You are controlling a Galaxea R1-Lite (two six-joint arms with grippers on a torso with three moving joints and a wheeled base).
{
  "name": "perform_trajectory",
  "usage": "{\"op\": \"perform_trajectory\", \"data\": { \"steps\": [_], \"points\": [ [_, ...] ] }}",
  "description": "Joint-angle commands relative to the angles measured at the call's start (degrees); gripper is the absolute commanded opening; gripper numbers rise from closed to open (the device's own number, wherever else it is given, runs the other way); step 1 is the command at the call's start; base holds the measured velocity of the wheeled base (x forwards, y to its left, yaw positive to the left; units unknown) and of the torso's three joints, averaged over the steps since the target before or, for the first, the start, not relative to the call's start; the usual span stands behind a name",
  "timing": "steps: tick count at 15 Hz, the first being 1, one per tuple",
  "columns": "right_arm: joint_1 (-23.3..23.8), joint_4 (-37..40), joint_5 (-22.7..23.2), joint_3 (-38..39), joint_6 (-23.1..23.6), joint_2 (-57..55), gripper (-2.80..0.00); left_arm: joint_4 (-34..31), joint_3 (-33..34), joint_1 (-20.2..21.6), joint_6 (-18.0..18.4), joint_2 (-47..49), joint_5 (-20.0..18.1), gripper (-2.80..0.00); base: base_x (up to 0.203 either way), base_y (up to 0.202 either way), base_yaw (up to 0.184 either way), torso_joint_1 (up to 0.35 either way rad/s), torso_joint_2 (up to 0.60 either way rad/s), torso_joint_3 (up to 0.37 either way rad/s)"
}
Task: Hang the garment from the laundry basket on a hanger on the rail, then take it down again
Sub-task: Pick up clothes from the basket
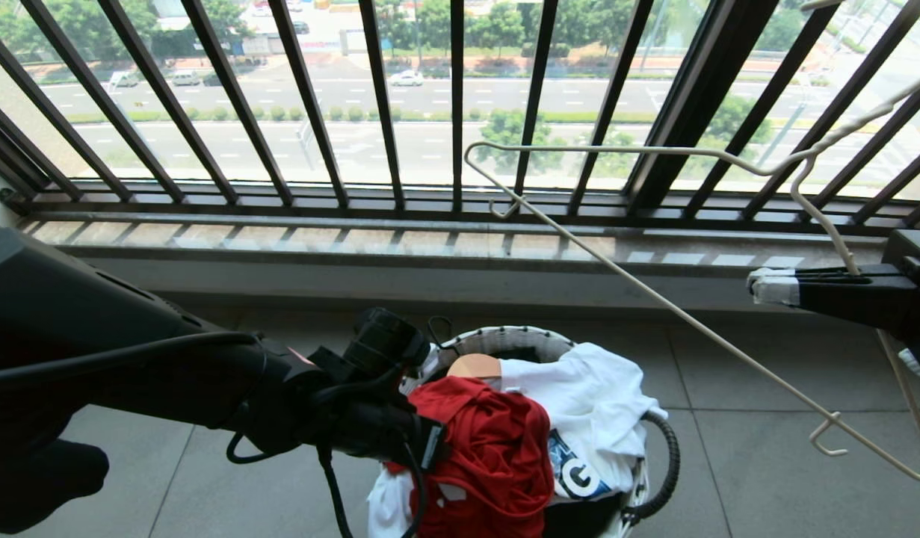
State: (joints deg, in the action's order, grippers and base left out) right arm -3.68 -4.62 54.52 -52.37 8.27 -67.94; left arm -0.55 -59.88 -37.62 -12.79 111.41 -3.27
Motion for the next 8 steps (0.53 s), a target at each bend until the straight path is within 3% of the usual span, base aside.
{"op": "perform_trajectory", "data": {
  "steps": [1, 4, 5, 8],
  "points": [
    [0.1, 0.0, 0.3, 0.0, 0.1, -0.1, -2.8, -0.1, -0.2, -0.3, 0.0, 0.5, 1.9, -2.8, 0.0, 0.0, 0.0, 0.0, 0.0, 0.0],
    [0.2, 0.0, 0.3, 0.0, 0.1, -0.1, -2.8, -2.4, 1.0, -4.1, 0.2, -2.9, 5.4, -2.8, 0.0, 0.0, 0.0, 0.0, 0.0, 0.0],
    [0.3, 0.0, 0.3, 0.0, 0.1, -0.1, -2.8, -6.3, 0.9, -5.7, 0.3, -3.5, 7.5, -2.8, 0.0, 0.0, 0.0, 0.0, 0.0, 0.0],
    [0.3, 0.0, 0.3, 0.0, 0.1, -0.1, -2.8, -18.3, -1.8, -9.8, 0.2, -4.7, 8.8, -2.8, 0.0, 0.0, 0.0, 0.0, 0.0, 0.0]
  ]
}}
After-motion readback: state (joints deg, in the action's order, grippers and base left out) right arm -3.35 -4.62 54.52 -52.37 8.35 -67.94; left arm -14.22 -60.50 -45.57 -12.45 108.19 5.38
